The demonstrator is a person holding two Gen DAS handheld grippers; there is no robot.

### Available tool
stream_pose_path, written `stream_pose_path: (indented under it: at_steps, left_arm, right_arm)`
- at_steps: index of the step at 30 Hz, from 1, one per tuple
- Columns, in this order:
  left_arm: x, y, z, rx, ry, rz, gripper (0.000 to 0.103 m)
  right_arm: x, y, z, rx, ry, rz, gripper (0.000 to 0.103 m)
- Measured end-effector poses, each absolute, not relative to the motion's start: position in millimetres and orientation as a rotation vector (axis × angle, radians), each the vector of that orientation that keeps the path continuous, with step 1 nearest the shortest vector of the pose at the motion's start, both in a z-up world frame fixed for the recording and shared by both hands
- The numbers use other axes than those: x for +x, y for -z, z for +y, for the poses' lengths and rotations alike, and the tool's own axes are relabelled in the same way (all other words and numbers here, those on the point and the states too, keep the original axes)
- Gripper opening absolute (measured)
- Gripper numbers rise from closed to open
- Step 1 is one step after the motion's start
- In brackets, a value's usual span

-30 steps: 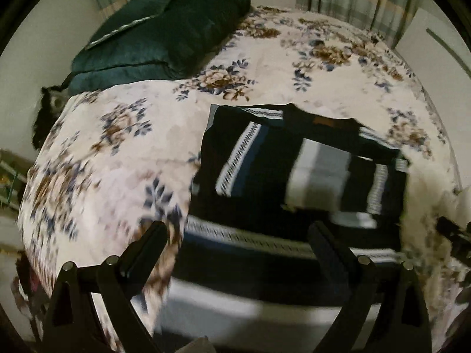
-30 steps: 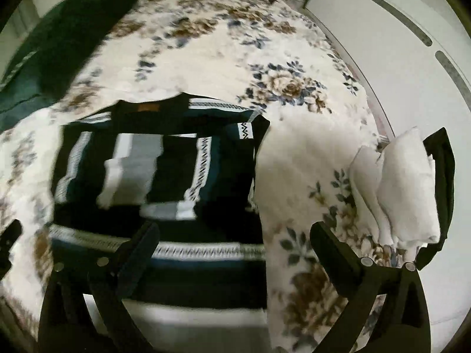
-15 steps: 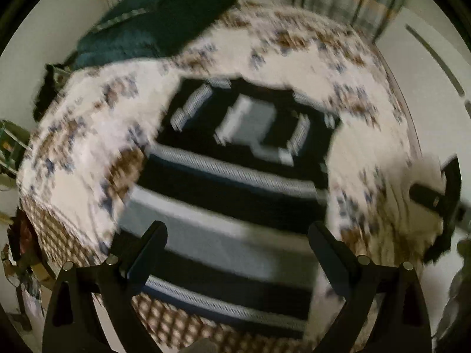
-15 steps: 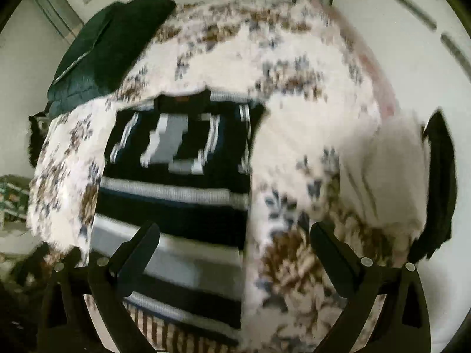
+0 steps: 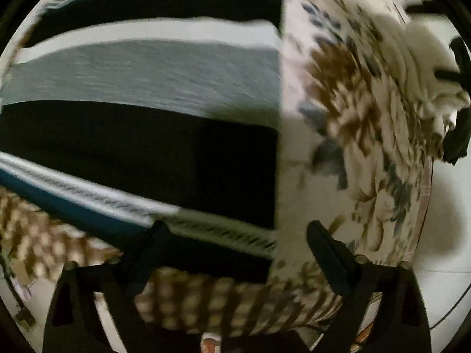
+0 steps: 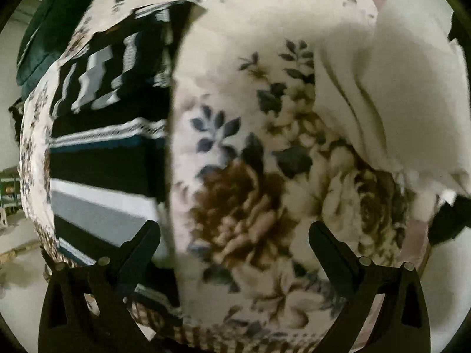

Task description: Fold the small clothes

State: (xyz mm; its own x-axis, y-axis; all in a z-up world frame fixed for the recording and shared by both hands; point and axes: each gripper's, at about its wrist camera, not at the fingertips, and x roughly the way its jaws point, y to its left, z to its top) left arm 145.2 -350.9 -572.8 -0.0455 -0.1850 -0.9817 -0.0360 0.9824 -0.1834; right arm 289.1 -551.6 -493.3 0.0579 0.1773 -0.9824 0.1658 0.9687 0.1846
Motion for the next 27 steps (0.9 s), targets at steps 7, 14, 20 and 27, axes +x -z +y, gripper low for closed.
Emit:
stream_pose_path:
  at_steps: [7,14,20,27]
  left_arm:
    - [140,582,-374,-0.003,0.185,1.501,0.002]
    - [128,529,-343,-0.037,0.186,1.425,0.002]
    - [144,490,-300,-0.075,0.128,1.372,0.001]
    - [150,453,-238,-0.198,0.059,1.309,0.001]
  right_arm:
    - [375,520,-569,0.429,-0.11,1.505,0.101]
    - [502,541,-575,0.652,-0.209,1.413,0.1]
    - [581,594,-574,0.87,-0.158,1.407,0.081]
    - [604,578,-538,0.781,-0.143,1.379,0.008]
